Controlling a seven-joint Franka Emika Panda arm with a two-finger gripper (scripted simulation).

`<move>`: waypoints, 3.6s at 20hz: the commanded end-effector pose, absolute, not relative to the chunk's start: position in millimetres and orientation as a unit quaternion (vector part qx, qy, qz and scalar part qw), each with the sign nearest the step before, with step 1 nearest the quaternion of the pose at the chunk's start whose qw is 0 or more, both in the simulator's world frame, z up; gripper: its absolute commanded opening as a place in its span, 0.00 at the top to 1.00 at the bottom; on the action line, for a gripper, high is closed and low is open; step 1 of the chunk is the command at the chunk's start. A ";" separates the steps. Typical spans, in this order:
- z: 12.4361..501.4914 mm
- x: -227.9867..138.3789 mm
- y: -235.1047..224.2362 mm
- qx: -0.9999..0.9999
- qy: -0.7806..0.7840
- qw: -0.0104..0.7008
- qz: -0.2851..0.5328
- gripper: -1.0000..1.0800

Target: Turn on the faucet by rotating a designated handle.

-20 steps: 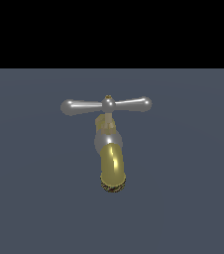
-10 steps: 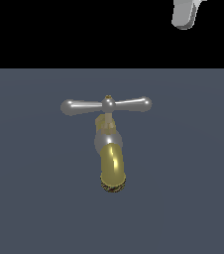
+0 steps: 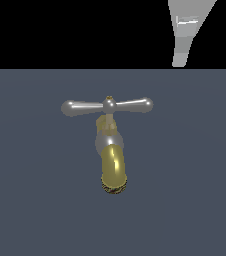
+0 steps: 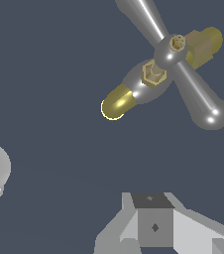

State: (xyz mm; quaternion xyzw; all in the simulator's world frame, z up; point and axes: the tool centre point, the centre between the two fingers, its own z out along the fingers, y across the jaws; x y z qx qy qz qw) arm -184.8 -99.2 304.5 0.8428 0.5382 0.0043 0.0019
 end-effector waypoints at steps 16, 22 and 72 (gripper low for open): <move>236.5 -134.4 -108.9 0.723 0.691 0.003 0.000 1.00; 217.8 -120.0 -107.2 0.684 0.729 0.003 0.000 1.00; 197.4 -29.6 -95.5 0.640 0.768 0.000 0.000 1.00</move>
